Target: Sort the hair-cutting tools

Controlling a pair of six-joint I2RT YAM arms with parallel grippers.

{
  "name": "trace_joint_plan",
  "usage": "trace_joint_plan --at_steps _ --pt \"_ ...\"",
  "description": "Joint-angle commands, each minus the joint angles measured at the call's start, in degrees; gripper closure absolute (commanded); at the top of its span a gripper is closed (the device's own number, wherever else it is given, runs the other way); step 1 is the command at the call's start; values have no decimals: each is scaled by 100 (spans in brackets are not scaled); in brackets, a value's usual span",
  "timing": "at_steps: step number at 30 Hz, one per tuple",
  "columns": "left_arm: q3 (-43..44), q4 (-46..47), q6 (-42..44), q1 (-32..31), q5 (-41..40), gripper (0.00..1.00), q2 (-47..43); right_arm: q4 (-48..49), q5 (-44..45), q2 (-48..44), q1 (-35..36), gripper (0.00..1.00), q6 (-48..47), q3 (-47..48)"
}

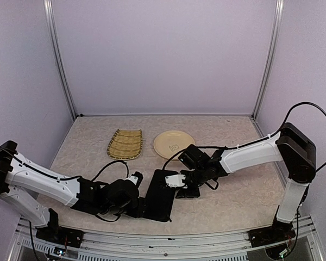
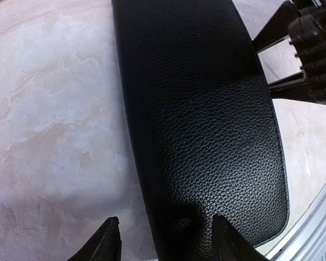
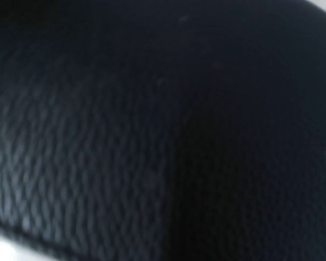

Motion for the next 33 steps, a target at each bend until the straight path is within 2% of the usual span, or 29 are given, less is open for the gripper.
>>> trace_joint_plan --at_steps 1,6,9,11,13,15,17,19,20,22,26,30,33 --pt "110 -131 -178 -112 -167 44 -198 285 58 206 -33 61 -146 228" --pt "134 -147 -206 -123 -232 45 -261 175 261 203 -33 55 -11 259" --pt "178 -195 -204 -137 -232 45 -261 6 680 -290 -38 51 -24 5" --pt "229 -229 -162 -137 -256 45 -263 -119 948 -820 -52 45 -37 -98" --pt "306 -278 -78 -134 -349 45 -265 -65 1116 -1397 -107 29 41 -116" --pt "394 -386 -30 -103 -569 44 -266 103 994 -1950 -224 2 348 -105" --pt "457 -441 0 -28 -644 43 -254 123 385 -2282 -452 0 914 -45" --pt "486 -383 79 50 -564 43 -236 -192 -421 -2196 -596 0 1195 65" --pt "488 -309 110 73 -493 43 -222 -392 -827 -2087 -594 7 1232 86" --pt "501 -168 144 123 -310 45 -144 -684 -1349 -1879 -547 36 1379 56" --pt "563 218 164 115 121 61 101 -610 -1282 -1917 -89 47 1339 -482" --pt "621 366 70 33 229 80 427 -1078 -1340 -1601 444 63 1189 -515" --pt "563 516 -20 1 273 91 562 -934 -1530 -1448 680 66 1205 -662"
